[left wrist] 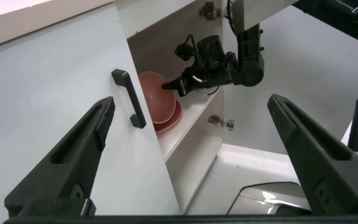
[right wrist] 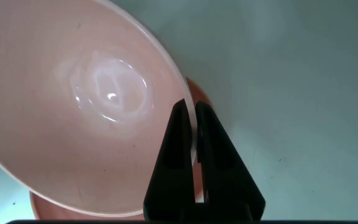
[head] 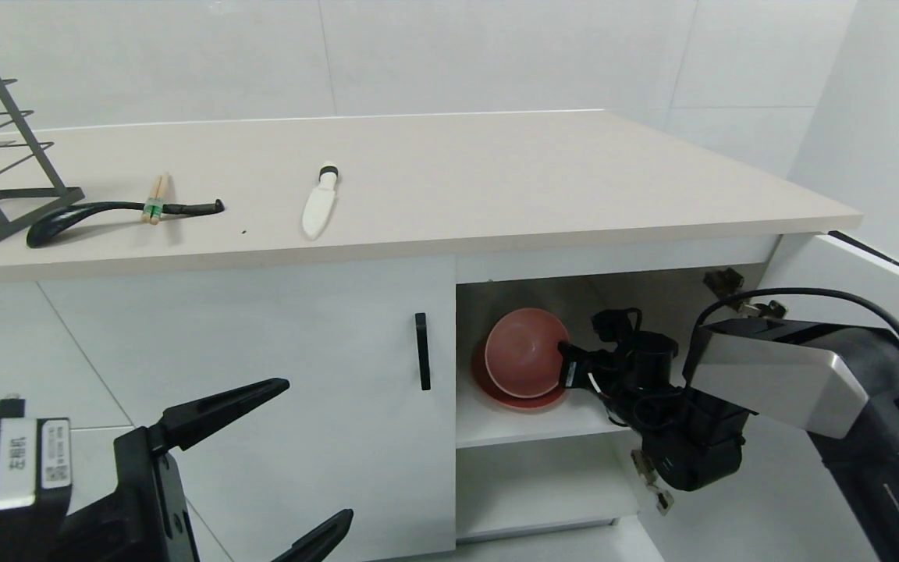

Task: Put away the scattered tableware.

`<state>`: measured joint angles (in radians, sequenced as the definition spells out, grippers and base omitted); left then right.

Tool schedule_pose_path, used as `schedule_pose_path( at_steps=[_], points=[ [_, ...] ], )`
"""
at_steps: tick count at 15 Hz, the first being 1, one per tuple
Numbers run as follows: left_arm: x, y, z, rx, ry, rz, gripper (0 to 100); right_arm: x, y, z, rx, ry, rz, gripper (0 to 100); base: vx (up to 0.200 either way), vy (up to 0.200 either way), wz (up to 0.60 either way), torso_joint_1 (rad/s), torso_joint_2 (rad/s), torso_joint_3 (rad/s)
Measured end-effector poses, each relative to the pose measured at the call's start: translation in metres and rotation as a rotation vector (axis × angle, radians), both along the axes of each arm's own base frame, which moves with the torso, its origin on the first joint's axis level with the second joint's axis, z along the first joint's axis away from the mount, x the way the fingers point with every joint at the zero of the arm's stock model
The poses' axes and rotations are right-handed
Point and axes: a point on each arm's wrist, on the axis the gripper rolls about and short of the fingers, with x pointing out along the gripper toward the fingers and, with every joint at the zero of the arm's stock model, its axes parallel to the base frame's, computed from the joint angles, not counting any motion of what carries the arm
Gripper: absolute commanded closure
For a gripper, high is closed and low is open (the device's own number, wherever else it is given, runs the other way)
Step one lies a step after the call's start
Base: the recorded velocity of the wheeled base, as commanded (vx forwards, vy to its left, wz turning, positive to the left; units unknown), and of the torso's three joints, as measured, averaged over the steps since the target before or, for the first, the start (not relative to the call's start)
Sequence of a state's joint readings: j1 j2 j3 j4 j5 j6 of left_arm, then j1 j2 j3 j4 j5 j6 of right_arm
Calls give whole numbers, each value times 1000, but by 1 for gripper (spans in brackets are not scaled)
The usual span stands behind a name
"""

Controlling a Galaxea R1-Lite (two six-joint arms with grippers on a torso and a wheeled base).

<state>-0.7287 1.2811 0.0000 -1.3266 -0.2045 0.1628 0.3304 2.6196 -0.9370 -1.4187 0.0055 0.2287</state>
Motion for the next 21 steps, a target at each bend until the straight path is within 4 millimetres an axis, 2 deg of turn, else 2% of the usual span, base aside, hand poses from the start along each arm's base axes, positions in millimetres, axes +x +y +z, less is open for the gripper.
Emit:
schedule_pose_path(
  at_steps=[5, 6, 16, 21],
  points=[
    [0, 0, -1, 9, 10, 0, 0, -2, 2, -3, -5, 5, -6, 100, 0, 0, 0, 0, 0, 0],
    [0, 0, -1, 9, 10, 0, 0, -2, 2, -3, -7, 5, -7, 0, 0, 0, 0, 0, 0, 0],
    [0, 0, -1, 8, 9, 1, 0, -11, 5, -1, -11, -9, 13, 0, 0, 0, 0, 0, 0, 0],
    [0, 0, -1, 8, 9, 1, 0, -37, 5, 23, -14, -3, 39, 0, 0, 0, 0, 0, 0, 0]
  ],
)
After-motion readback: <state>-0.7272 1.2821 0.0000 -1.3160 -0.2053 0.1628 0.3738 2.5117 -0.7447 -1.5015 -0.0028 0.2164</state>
